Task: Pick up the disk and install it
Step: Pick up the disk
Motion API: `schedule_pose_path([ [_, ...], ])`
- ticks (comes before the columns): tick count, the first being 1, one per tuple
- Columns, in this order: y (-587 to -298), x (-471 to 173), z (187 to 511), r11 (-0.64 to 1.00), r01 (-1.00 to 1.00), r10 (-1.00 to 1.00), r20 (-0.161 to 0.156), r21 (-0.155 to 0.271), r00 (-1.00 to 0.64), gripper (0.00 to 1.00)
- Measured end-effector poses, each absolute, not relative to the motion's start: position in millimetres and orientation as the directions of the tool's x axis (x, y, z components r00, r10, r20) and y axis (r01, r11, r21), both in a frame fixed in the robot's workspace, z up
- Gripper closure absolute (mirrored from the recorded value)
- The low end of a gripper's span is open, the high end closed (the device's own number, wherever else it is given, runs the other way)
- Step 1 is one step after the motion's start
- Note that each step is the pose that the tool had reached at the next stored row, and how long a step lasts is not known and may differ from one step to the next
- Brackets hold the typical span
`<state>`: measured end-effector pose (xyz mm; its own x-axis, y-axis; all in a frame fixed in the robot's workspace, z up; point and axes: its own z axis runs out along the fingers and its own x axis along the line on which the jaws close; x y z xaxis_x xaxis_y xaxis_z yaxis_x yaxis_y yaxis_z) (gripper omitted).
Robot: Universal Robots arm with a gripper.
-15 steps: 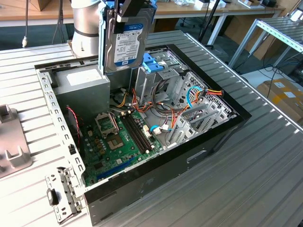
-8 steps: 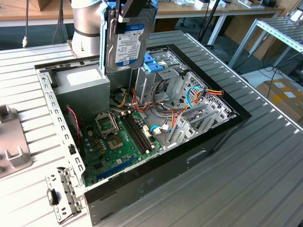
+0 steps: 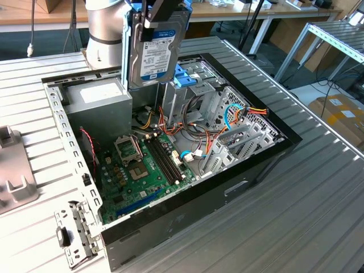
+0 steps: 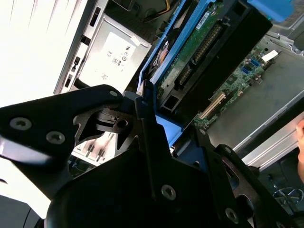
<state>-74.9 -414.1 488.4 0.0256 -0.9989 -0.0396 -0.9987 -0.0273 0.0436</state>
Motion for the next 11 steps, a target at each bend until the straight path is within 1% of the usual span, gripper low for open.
schedule_pose_path([
  [11, -420.8, -70.5, 488.0, -0.027, -0.999, -0.999, -0.04, 0.044, 0.026, 0.63],
])
